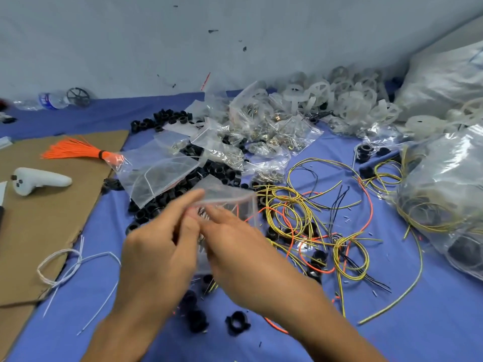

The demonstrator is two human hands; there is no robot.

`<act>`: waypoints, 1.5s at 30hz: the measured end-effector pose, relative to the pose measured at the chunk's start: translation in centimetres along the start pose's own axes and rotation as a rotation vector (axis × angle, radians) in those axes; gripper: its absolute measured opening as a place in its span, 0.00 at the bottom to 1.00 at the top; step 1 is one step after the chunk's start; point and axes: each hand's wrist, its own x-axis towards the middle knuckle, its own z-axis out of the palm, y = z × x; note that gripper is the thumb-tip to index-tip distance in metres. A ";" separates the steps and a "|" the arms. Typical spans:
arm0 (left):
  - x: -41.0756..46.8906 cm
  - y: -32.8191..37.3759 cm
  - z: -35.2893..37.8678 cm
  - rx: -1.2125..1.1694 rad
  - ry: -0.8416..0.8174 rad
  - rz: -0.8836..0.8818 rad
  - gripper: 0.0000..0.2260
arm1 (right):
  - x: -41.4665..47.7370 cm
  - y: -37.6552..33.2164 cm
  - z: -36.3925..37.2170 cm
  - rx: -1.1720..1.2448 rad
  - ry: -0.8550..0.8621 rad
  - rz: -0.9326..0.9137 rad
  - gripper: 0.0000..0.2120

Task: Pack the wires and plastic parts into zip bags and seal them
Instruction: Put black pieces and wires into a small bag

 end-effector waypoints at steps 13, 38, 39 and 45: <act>9.0 -3.1 -6.7 -0.446 0.359 -0.112 0.10 | -0.6 5.2 3.7 0.249 0.259 0.180 0.07; 4.1 -1.5 -2.0 -0.217 0.135 0.051 0.11 | -2.8 6.8 0.5 0.790 0.660 0.430 0.14; 4.1 -1.4 -1.7 -0.213 0.125 0.050 0.11 | -3.4 7.0 0.1 0.816 0.688 0.425 0.14; 3.3 -1.0 -0.1 -0.177 0.009 -0.017 0.14 | -5.8 7.7 -0.9 1.210 0.771 0.265 0.13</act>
